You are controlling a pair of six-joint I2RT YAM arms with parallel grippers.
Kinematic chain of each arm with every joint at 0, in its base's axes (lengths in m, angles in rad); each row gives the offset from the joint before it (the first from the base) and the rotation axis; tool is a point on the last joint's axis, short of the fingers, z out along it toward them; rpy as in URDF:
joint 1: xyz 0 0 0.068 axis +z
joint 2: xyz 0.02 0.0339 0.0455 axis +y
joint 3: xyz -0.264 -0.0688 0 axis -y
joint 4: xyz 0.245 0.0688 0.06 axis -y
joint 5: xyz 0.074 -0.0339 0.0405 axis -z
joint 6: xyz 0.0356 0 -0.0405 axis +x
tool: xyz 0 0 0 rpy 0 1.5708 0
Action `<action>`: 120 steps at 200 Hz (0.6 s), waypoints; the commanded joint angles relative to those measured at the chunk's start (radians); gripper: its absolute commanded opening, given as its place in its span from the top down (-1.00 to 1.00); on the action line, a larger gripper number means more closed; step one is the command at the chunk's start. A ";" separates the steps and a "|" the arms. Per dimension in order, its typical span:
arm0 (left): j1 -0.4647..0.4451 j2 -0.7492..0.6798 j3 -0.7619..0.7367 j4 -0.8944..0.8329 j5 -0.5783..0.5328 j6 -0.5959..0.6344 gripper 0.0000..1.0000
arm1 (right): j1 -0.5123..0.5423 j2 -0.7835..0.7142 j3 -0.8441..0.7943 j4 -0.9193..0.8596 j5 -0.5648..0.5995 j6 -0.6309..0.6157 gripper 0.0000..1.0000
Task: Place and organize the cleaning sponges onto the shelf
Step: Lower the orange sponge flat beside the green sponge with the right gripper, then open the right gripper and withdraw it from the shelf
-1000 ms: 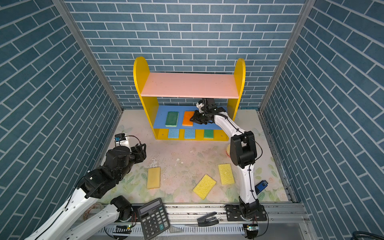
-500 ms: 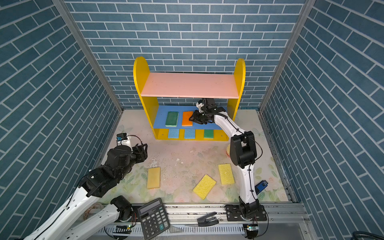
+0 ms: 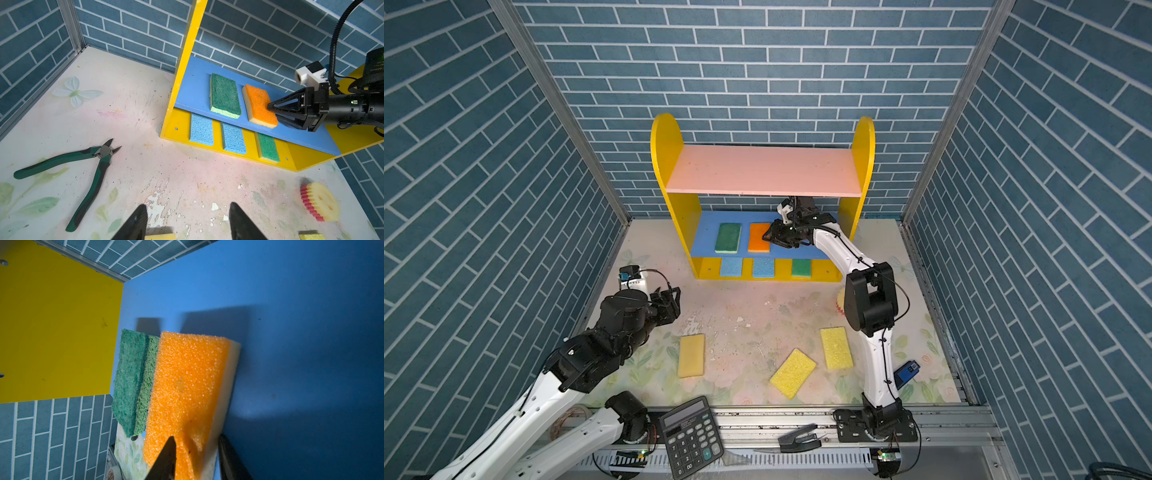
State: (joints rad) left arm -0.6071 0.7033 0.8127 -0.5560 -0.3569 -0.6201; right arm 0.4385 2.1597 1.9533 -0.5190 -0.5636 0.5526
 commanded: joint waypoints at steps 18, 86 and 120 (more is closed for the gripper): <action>0.009 -0.004 -0.009 0.005 0.007 0.002 -0.28 | -0.012 -0.064 -0.034 -0.002 0.077 -0.004 0.23; 0.010 -0.011 -0.008 -0.005 0.006 0.002 -0.28 | -0.026 -0.174 -0.153 0.063 0.110 0.003 0.18; 0.013 -0.016 -0.012 -0.029 0.004 0.002 -0.32 | -0.017 -0.312 -0.304 0.118 0.178 0.007 0.17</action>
State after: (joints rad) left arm -0.6022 0.6994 0.8127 -0.5575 -0.3534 -0.6212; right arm 0.4179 1.9896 1.7378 -0.4744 -0.4515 0.5610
